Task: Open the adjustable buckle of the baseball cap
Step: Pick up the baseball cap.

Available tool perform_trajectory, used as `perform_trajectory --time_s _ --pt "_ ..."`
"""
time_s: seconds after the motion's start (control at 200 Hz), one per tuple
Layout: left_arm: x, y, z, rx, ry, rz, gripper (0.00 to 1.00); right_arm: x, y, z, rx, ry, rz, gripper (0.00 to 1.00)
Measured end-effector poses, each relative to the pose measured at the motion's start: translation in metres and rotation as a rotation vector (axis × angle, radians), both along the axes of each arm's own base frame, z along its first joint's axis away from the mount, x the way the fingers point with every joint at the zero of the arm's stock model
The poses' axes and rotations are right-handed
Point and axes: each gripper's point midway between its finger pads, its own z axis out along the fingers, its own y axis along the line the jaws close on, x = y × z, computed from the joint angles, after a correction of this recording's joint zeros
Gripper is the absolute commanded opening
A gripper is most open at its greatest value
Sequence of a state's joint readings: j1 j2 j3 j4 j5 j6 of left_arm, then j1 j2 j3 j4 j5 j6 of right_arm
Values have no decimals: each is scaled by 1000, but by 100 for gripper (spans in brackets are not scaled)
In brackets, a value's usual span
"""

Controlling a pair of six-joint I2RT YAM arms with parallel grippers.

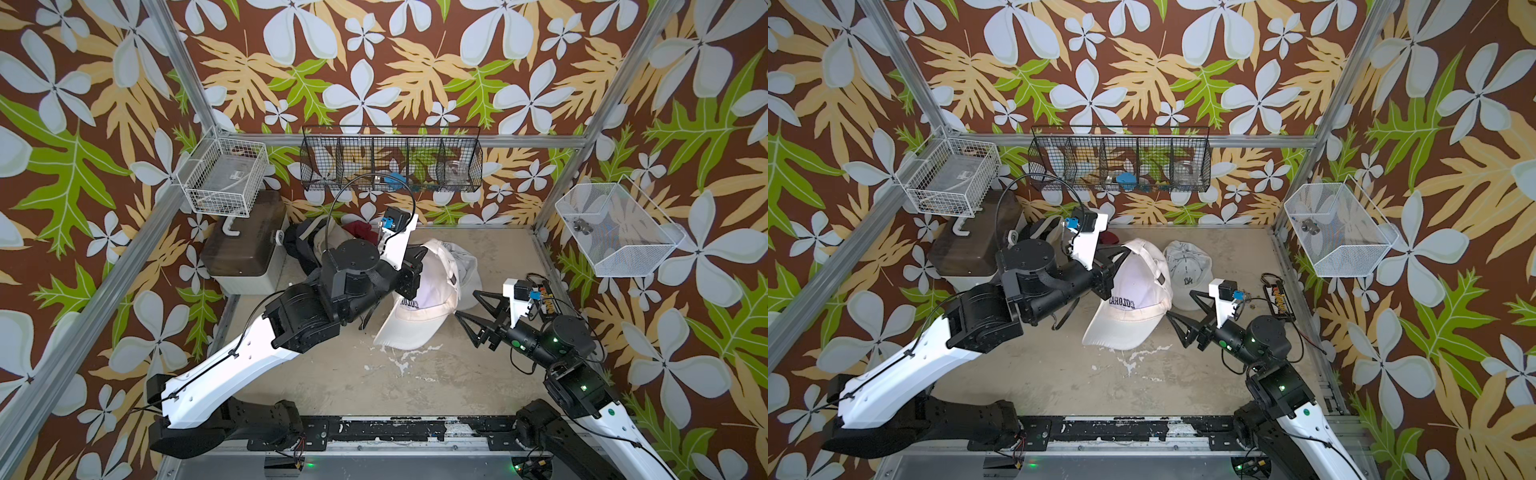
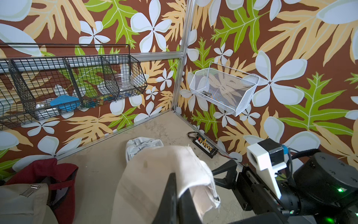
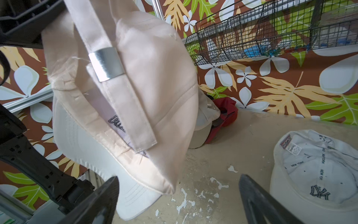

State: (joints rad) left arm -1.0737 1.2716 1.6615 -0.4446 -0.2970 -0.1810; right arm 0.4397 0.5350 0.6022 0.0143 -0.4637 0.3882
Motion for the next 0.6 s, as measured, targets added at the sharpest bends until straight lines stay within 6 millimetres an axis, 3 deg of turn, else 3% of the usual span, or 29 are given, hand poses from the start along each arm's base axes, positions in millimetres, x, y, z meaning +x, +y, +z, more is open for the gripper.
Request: perform_trajectory --time_s 0.335,0.601 --pt "-19 -8 2 -6 -4 -29 0 8 5 5 3 -21 -6 96" --pt "-29 -13 2 -7 -4 -44 0 10 7 12 20 -44 -14 86"
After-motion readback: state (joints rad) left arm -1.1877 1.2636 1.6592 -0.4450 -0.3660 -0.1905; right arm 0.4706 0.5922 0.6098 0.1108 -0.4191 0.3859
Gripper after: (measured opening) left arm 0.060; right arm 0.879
